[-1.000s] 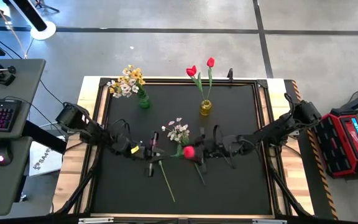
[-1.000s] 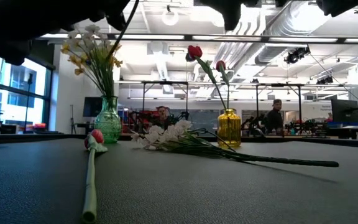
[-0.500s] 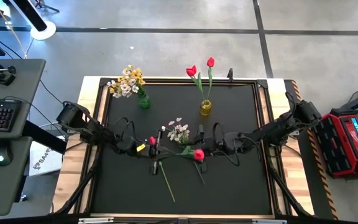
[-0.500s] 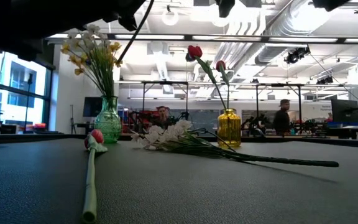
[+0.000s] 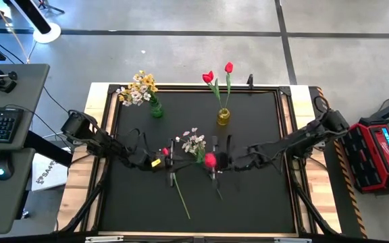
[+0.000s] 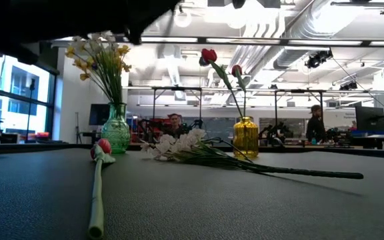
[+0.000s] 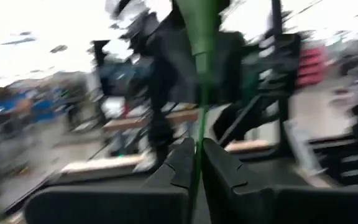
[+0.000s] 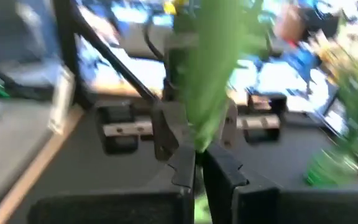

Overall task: Sort flowers into vase by color
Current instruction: Put the top red flower into the yellow vase, then put the white flowers into the green vase

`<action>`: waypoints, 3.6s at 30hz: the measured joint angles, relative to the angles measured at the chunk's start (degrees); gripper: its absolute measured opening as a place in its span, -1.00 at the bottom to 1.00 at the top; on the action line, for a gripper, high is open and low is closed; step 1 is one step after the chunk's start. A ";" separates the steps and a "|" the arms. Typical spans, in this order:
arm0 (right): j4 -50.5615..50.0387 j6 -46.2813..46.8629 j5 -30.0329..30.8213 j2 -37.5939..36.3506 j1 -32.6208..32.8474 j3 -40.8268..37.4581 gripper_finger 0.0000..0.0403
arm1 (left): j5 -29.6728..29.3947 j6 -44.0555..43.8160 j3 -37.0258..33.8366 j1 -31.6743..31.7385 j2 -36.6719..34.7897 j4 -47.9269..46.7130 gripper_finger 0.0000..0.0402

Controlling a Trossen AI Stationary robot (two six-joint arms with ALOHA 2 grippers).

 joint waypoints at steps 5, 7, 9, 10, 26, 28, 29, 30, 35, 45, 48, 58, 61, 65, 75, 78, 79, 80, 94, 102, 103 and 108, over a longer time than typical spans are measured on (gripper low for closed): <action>-24.78 5.87 11.11 -0.25 2.36 10.36 -0.98 | -12.24 -2.99 -0.03 0.00 0.02 -11.77 -0.66; -34.98 9.16 12.24 -0.33 1.88 13.69 -0.98 | -17.60 -5.17 -0.06 0.05 0.02 -16.27 -0.54; -43.27 11.59 12.60 -0.67 0.13 15.19 -0.99 | -21.60 -8.24 -0.07 0.00 0.02 -20.88 -0.42; -46.26 12.61 12.78 -1.21 -1.07 15.09 -0.99 | -22.34 -9.90 -0.07 0.00 0.02 -22.91 -0.37; -39.00 12.65 6.42 -26.40 -27.09 -2.50 -1.00 | -20.52 -17.05 -0.05 -2.45 0.00 -28.21 -0.19; -34.13 12.48 2.06 -27.25 -30.96 -5.77 -1.00 | -20.52 -17.05 -0.05 -2.67 0.00 -28.06 -0.19; -32.52 12.45 0.56 -27.30 -32.81 -7.06 -1.00 | -20.52 -17.05 -0.05 -2.67 0.00 -28.01 -0.19; -31.49 12.47 -0.54 -27.27 -34.50 -7.96 -1.00 | -20.52 -17.05 -0.05 -2.67 0.00 -28.00 -0.19; -32.03 12.90 -3.53 -26.84 -40.24 -8.40 -1.00 | -20.55 -17.73 -0.05 -2.67 0.00 -27.97 -0.19; -43.03 13.99 -7.95 -26.83 -40.88 -1.46 -1.00 | -20.46 -19.63 -0.05 -2.67 0.00 -27.36 -0.19; -42.78 14.12 -7.94 -26.80 -40.88 -1.63 -1.00 | -20.43 -19.63 -0.05 -2.67 0.00 -27.29 -0.19; -40.94 13.97 -7.95 -21.03 -41.25 -1.94 -1.00 | -20.00 -20.09 -0.02 -2.68 0.00 -26.99 -0.19; -41.13 13.99 -7.99 -19.05 -41.69 -1.96 -1.00 | -20.00 -20.11 -0.02 -3.01 0.00 -26.99 -0.19; -41.15 13.99 -8.08 -17.44 -41.90 -1.96 -1.00 | -19.92 -20.66 -0.02 -3.97 0.00 -26.04 -0.19; -44.64 16.85 -8.10 -17.42 -41.88 -1.96 -0.83 | -20.62 -18.33 2.02 -6.78 -0.11 -19.66 -0.19; -45.30 16.93 -8.02 -17.42 -41.88 -1.96 -0.62 | -20.70 -17.99 3.38 -7.10 -0.11 -21.34 -0.19; -45.30 16.86 -7.83 -17.42 -41.88 -1.96 -0.55 | -20.73 -17.56 3.74 -7.19 -0.11 -21.36 -0.19; -45.33 16.75 -7.52 -17.42 -41.88 -1.96 -0.47 | -20.72 -17.08 4.11 -7.24 -0.11 -21.38 -0.19; -58.19 20.85 -6.95 -19.02 -35.75 4.70 0.05 | -32.12 -15.16 7.82 -9.55 -0.41 -29.78 -0.19; -54.23 37.16 1.95 -13.92 -12.81 -1.28 -0.03 | -35.87 -26.57 8.63 -10.10 -3.72 -44.84 -0.19; -52.89 39.52 2.56 -11.67 -10.55 -1.62 -0.04 | -36.18 -29.74 8.63 -10.10 -4.74 -48.44 -0.19; -40.61 45.17 0.18 2.53 -5.47 -1.72 -0.06 | -36.44 -46.68 8.63 -10.12 -11.99 -69.67 -0.21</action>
